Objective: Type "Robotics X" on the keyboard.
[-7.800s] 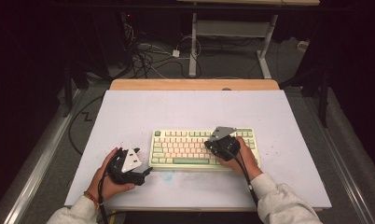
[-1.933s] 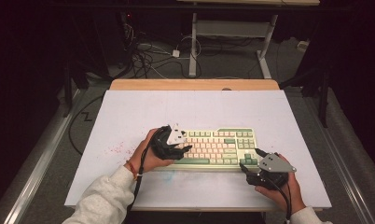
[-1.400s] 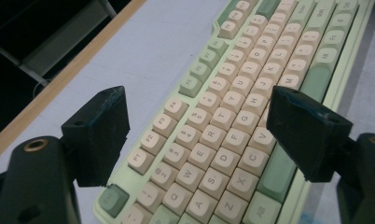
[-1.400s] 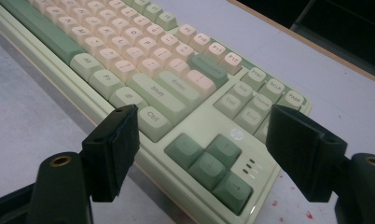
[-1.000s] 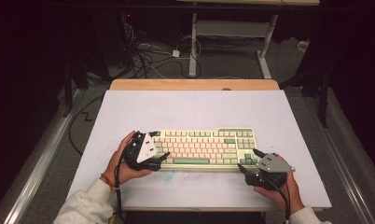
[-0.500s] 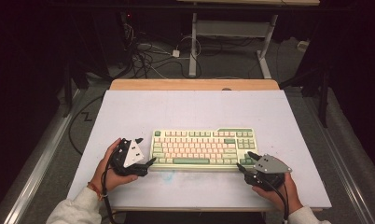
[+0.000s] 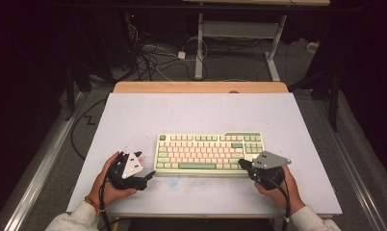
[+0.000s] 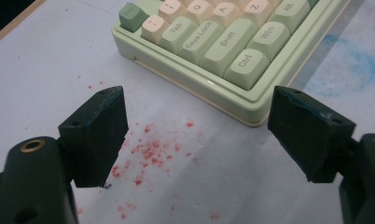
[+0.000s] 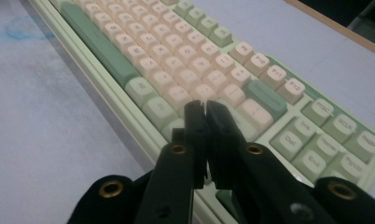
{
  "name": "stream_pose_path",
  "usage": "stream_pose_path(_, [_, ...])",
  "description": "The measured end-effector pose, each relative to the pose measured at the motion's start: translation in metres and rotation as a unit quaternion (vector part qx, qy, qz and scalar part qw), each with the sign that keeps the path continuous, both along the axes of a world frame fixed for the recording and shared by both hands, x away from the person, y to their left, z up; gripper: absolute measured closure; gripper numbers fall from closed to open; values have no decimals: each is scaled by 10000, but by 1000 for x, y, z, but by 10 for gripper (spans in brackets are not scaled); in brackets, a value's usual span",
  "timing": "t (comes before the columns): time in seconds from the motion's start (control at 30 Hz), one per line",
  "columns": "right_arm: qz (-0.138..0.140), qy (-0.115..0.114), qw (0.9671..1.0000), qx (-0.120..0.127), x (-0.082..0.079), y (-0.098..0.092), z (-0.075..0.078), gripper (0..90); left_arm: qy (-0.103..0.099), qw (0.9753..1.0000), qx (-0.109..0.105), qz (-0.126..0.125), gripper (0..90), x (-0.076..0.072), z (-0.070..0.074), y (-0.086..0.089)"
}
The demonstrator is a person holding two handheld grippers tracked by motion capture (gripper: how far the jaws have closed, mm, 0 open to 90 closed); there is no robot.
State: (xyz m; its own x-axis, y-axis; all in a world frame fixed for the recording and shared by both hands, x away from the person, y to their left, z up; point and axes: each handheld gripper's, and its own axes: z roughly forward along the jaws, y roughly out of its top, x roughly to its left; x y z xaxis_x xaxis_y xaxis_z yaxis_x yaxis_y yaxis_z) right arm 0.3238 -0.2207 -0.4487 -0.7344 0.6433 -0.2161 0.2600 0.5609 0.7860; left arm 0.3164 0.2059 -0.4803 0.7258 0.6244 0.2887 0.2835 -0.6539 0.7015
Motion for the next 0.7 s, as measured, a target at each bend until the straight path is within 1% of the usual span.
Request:
stream_pose_path(0.07, [58, 16, 10000, -10, 4, 6, 2, 895, 22, 10000, 3, 14, 191, 0, -1, 0])
stream_pose_path(0.17, [121, 81, 9998, -115, 12, 18, 3, 896, 29, 10000, -25, 64, 190, 0, 0, 0])
stream_pose_path(0.27, [209, 126, 9996, -164, 22, 30, 3, 896, 32, 10000, 13, 50, 190, 1, -1, -1])
stream_pose_path(0.33, [262, 168, 9994, -179, 29, 38, 3, 896, 45, 10000, -10, 51, 190, 1, -1, -1])
stream_pose_path(0.43, [303, 198, 9992, -183, 39, 49, 4, 896, 60, 10000, -1, 54, 190, 1, -2, 0])
stream_pose_path(0.53, [353, 227, 9989, -217, 48, 61, 4, 898, 76, 9999, -13, 116, 190, 2, -2, 1])
stream_pose_path(0.6, [407, 209, 9986, -259, 53, 69, 4, 899, 82, 9999, -16, 101, 190, 2, -2, 1])
stream_pose_path(0.7, [392, 277, 9984, -285, 60, 79, 2, 899, 85, 9999, -1, 80, 185, 2, -3, 1])
